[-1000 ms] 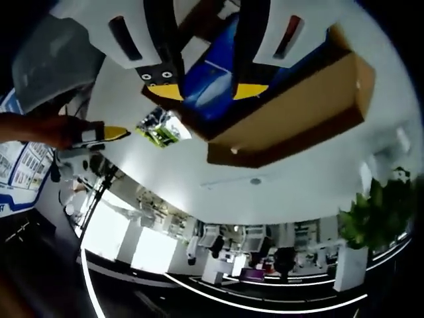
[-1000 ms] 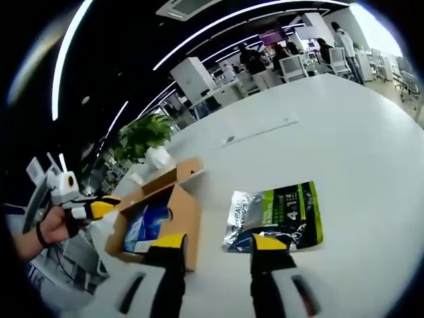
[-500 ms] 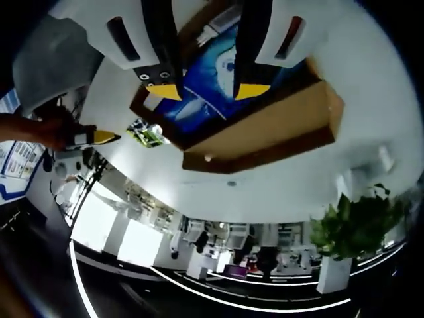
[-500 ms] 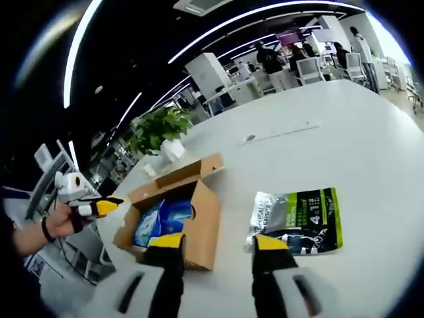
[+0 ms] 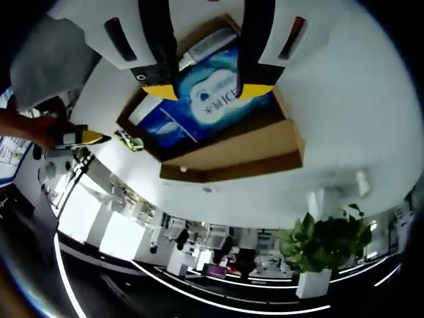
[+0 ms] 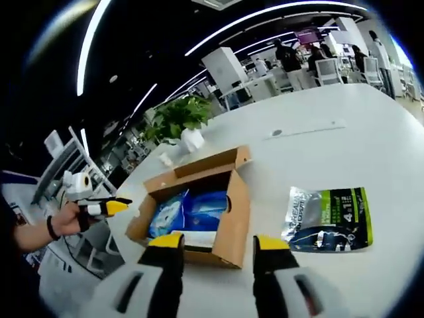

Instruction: Operate the shoe box by opening the lid, removing the specified soft item, and placing it in the target area until the item is outside and the box remains undamaged.

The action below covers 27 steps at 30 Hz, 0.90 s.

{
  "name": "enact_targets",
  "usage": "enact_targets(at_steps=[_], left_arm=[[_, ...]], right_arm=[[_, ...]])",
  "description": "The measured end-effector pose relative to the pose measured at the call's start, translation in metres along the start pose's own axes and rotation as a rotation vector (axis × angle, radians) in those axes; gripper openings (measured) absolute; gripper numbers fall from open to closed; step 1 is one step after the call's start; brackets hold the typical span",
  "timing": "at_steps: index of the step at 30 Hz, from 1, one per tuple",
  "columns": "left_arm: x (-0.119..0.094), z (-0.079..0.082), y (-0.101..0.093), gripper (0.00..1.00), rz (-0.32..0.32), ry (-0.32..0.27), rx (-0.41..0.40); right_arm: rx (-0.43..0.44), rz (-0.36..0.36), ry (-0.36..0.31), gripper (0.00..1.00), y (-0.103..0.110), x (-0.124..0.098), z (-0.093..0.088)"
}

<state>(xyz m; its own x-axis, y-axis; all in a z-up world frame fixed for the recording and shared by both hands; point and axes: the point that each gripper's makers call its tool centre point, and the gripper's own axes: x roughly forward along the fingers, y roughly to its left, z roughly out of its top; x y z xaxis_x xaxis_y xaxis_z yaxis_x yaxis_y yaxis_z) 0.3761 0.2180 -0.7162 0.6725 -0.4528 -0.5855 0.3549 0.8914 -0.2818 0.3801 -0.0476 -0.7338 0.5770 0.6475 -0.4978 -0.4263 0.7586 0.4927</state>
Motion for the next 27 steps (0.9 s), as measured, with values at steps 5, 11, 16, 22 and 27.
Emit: enact_targets(at_steps=[5, 11, 16, 22, 27], left_arm=[[-0.011, -0.006, 0.012, 0.35, 0.023, -0.008, -0.023], [-0.023, -0.013, 0.018, 0.38, 0.039, -0.006, -0.023], [-0.026, -0.015, 0.021, 0.41, 0.04, -0.007, -0.012], [-0.026, -0.015, 0.025, 0.42, 0.042, -0.01, -0.013], [-0.024, -0.016, 0.026, 0.43, 0.04, -0.01, -0.006]], right_arm=[[-0.017, 0.021, 0.02, 0.39, 0.014, 0.009, -0.006], [-0.034, 0.048, 0.041, 0.4, 0.033, 0.021, -0.012], [-0.048, 0.067, 0.068, 0.43, 0.047, 0.034, -0.014], [-0.053, 0.079, 0.075, 0.43, 0.055, 0.05, -0.007], [-0.054, 0.091, 0.093, 0.42, 0.061, 0.065, -0.003]])
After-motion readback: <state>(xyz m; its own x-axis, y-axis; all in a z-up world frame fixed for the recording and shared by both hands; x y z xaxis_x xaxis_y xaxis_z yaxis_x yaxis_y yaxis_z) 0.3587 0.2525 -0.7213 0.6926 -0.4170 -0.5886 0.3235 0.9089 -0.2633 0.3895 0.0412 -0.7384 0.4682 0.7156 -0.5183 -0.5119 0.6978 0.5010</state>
